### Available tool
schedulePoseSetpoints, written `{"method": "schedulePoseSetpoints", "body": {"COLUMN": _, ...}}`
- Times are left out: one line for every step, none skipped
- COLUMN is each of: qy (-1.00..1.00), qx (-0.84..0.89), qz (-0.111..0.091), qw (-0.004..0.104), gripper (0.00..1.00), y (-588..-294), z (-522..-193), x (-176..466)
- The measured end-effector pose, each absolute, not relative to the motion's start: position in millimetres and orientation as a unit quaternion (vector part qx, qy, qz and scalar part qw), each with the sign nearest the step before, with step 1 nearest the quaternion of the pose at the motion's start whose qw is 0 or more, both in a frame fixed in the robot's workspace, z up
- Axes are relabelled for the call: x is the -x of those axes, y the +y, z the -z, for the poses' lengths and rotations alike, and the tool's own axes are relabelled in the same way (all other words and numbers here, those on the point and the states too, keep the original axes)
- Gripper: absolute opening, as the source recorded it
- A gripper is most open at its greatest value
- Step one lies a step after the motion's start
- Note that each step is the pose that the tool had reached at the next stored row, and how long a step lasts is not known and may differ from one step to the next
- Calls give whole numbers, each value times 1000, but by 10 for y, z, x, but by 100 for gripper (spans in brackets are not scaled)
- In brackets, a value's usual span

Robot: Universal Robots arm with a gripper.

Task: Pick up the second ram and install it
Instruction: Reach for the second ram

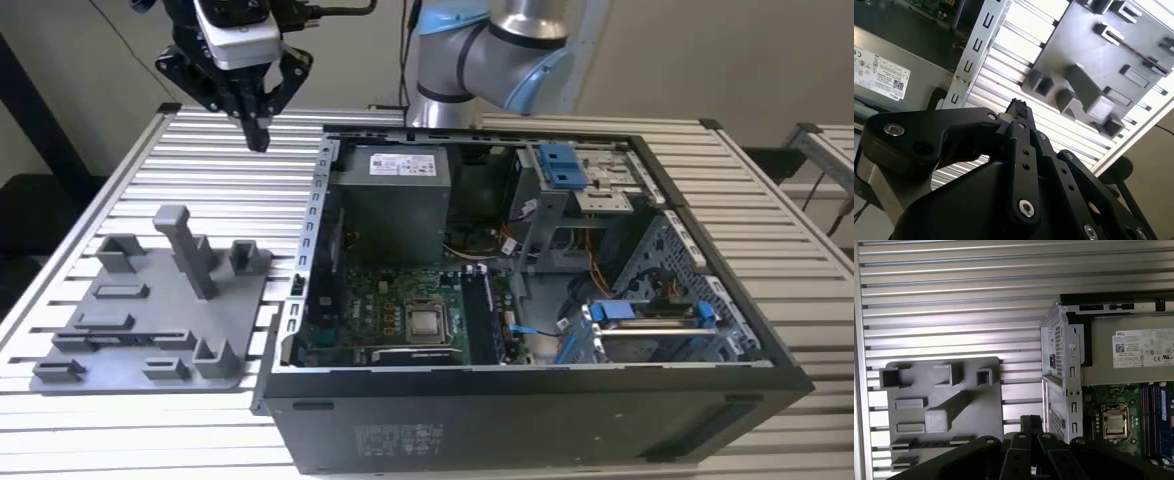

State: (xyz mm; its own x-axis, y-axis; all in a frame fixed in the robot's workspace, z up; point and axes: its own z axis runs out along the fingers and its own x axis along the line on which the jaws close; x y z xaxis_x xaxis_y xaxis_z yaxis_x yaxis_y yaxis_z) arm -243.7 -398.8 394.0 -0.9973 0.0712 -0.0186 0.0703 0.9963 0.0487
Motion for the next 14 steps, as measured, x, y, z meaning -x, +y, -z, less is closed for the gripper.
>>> {"method": "schedulePoseSetpoints", "body": {"qy": 999, "qx": -35, "qz": -24, "qw": 10, "gripper": 11, "y": -3988, "z": -3939, "x": 2457}}
{"method": "schedulePoseSetpoints", "body": {"qy": 999, "qx": -35, "qz": -24, "qw": 10, "gripper": 11, "y": -3988, "z": -3938, "x": 2480}}
{"method": "schedulePoseSetpoints", "body": {"qy": 999, "qx": -35, "qz": -24, "qw": 10, "gripper": 11, "y": -3988, "z": -3938, "x": 2501}}
{"method": "schedulePoseSetpoints", "body": {"qy": 999, "qx": -35, "qz": -24, "qw": 10, "gripper": 11, "y": -3988, "z": -3938, "x": 2523}}
{"method": "schedulePoseSetpoints", "body": {"qy": 999, "qx": -35, "qz": -24, "qw": 10, "gripper": 11, "y": -3988, "z": -3938, "x": 2545}}
{"method": "schedulePoseSetpoints", "body": {"qy": 999, "qx": -35, "qz": -24, "qw": 10, "gripper": 11, "y": -3988, "z": -3937, "x": 2566}}
{"method": "schedulePoseSetpoints", "body": {"qy": 999, "qx": -35, "qz": -24, "qw": 10, "gripper": 11, "y": -3988, "z": -3937, "x": 2586}}
{"method": "schedulePoseSetpoints", "body": {"qy": 999, "qx": -35, "qz": -24, "qw": 10, "gripper": 11, "y": -3988, "z": -3938, "x": 2604}}
{"method": "schedulePoseSetpoints", "body": {"qy": 999, "qx": -35, "qz": -24, "qw": 10, "gripper": 11, "y": -3988, "z": -3937, "x": 2623}}
{"method": "schedulePoseSetpoints", "body": {"qy": 999, "qx": -35, "qz": -24, "qw": 10, "gripper": 11, "y": -3988, "z": -3937, "x": 2641}}
{"method": "schedulePoseSetpoints", "body": {"qy": 999, "qx": -35, "qz": -24, "qw": 10, "gripper": 11, "y": -3988, "z": -3937, "x": 2658}}
{"method": "schedulePoseSetpoints", "body": {"qy": 999, "qx": -35, "qz": -24, "qw": 10, "gripper": 11, "y": -3988, "z": -3938, "x": 2678}}
{"method": "schedulePoseSetpoints", "body": {"qy": 999, "qx": -35, "qz": -24, "qw": 10, "gripper": 11, "y": -3988, "z": -3937, "x": 2699}}
{"method": "schedulePoseSetpoints", "body": {"qy": 999, "qx": -35, "qz": -24, "qw": 9, "gripper": 11, "y": -3988, "z": -3937, "x": 2718}}
